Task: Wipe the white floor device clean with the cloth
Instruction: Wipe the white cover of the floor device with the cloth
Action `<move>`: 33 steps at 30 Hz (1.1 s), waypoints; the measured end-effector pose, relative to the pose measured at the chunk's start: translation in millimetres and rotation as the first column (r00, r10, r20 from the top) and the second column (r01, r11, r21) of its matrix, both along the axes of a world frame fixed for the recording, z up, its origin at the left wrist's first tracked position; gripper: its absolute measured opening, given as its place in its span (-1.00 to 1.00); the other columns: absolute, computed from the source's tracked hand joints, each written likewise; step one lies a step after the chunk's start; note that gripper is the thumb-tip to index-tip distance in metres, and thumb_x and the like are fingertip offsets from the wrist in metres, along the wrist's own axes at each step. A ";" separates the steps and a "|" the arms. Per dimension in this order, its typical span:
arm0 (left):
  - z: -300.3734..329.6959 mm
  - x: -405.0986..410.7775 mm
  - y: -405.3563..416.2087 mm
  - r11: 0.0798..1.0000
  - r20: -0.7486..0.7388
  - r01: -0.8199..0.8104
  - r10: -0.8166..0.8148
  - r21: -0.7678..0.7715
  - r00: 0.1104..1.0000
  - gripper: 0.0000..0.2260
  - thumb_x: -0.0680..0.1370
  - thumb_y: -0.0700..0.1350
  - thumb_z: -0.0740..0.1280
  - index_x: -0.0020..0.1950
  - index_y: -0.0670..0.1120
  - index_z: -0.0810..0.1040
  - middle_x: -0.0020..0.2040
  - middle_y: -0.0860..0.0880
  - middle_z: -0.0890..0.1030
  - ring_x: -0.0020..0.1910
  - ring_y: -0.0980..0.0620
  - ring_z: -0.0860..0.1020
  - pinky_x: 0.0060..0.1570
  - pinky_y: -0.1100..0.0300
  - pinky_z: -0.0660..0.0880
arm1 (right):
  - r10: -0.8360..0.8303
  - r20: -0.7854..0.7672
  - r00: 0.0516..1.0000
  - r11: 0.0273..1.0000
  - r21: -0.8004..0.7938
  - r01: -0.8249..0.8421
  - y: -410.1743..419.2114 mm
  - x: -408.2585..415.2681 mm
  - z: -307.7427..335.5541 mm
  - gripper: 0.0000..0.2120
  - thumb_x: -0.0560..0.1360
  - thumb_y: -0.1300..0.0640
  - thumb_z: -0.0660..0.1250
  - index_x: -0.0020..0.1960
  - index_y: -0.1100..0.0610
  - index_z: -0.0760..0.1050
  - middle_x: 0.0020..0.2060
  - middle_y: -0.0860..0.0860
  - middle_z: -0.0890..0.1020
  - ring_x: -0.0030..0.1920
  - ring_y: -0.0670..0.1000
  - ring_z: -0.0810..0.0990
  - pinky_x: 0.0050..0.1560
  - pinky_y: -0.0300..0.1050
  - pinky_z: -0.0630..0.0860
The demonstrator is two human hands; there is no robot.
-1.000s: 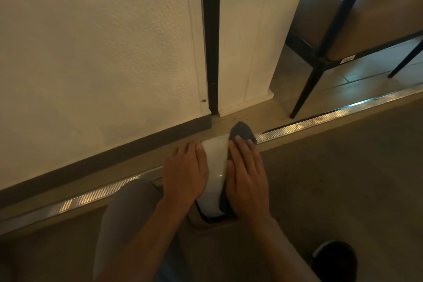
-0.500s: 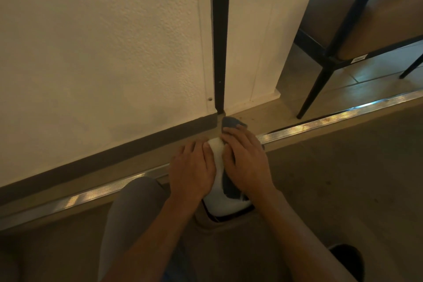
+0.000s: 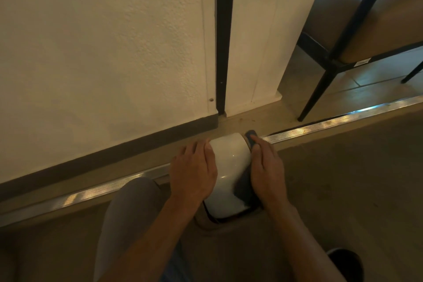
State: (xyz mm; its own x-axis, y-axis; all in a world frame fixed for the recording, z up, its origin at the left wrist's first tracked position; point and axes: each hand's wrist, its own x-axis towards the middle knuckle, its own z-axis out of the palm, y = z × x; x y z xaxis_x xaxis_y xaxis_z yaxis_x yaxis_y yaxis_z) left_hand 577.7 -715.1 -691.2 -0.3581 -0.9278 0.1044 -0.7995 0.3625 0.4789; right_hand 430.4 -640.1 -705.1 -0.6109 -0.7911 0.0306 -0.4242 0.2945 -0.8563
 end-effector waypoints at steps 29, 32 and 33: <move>-21.0 3.7 -4.1 0.997 -0.027 0.033 -0.035 -0.063 0.999 -0.53 0.69 0.08 -0.06 0.26 -0.09 0.57 0.11 -0.09 0.65 0.06 -0.09 0.59 0.15 0.02 0.47 | 0.294 -0.497 0.816 0.947 0.034 -0.321 -21.7 26.0 0.8 -0.61 0.57 0.00 0.17 0.27 0.18 0.54 0.31 0.13 0.55 0.40 0.13 0.42 0.44 0.18 0.32; -13.1 1.0 -2.0 1.000 -0.006 -0.018 0.018 -0.016 1.000 -0.52 0.66 0.09 -0.09 0.29 -0.06 0.53 0.13 -0.07 0.62 0.09 -0.04 0.55 0.17 0.05 0.45 | 0.077 -0.409 0.909 0.983 -0.122 -0.138 25.3 33.8 -22.1 -0.60 0.63 0.06 0.13 0.43 0.12 0.39 0.48 0.03 0.35 0.55 0.06 0.19 0.47 0.12 0.21; -12.1 0.9 -1.6 1.000 -0.003 -0.015 0.015 -0.015 1.000 -0.49 0.65 0.11 -0.13 0.31 -0.05 0.52 0.14 -0.06 0.61 0.10 -0.03 0.54 0.17 0.06 0.44 | 0.037 -0.344 0.938 0.989 -0.122 -0.084 35.5 36.4 -24.8 -0.59 0.64 0.07 0.12 0.48 0.09 0.33 0.53 -0.02 0.27 0.57 0.02 0.12 0.48 0.10 0.18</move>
State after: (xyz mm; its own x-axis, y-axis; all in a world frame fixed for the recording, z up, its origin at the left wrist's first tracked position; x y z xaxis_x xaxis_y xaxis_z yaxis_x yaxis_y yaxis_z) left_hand 578.6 -716.7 -703.2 -0.3439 -0.9314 0.1191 -0.8037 0.3575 0.4756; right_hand 466.8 -604.6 -729.9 -0.4968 -0.8004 0.3355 -0.7102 0.1527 -0.6872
